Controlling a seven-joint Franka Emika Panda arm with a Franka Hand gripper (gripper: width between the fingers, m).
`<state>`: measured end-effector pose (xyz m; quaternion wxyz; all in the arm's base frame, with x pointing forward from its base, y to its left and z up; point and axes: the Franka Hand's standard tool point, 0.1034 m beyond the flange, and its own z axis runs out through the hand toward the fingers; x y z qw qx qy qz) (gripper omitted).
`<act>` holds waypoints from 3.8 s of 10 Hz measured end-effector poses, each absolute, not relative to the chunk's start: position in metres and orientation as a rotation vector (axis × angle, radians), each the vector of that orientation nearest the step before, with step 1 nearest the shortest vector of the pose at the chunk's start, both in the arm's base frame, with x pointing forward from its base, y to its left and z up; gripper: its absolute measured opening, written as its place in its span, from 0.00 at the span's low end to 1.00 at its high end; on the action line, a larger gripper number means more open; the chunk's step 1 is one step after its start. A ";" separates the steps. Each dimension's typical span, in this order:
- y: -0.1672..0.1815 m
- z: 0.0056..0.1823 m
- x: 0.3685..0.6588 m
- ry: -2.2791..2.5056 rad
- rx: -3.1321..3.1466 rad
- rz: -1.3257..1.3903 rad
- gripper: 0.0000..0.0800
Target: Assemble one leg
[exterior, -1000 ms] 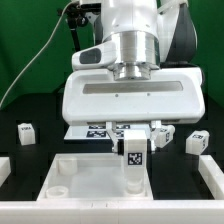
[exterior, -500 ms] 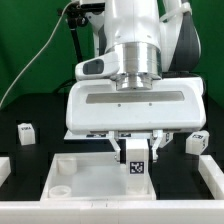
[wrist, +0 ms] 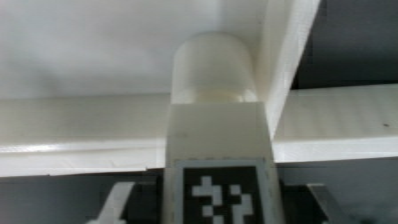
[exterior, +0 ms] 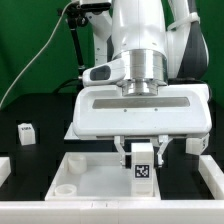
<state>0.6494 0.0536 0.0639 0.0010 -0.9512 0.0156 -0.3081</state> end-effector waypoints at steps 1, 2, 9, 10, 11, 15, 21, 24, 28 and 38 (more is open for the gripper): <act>0.054 0.066 0.650 0.042 -2.991 -0.952 0.67; 0.055 0.085 0.654 0.035 -2.988 -0.941 0.67; 0.060 0.103 0.656 0.017 -3.048 -0.567 0.81; 0.059 0.103 0.656 0.019 -3.061 -0.455 0.81; 0.054 0.101 0.658 0.030 -3.068 -0.397 0.81; 0.043 0.093 0.656 0.051 -3.079 -0.107 0.81; 0.052 0.092 0.656 0.056 -3.076 -0.105 0.43; 0.052 0.092 0.656 0.129 -3.072 -0.102 0.35; 0.052 0.091 0.654 0.947 -2.839 -0.090 0.35; 0.055 0.089 0.653 0.989 -2.828 -0.077 0.79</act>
Offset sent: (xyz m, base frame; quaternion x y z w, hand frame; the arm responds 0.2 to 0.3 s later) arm 0.0109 -0.0061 0.0475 0.0080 -0.0511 -0.0205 0.9985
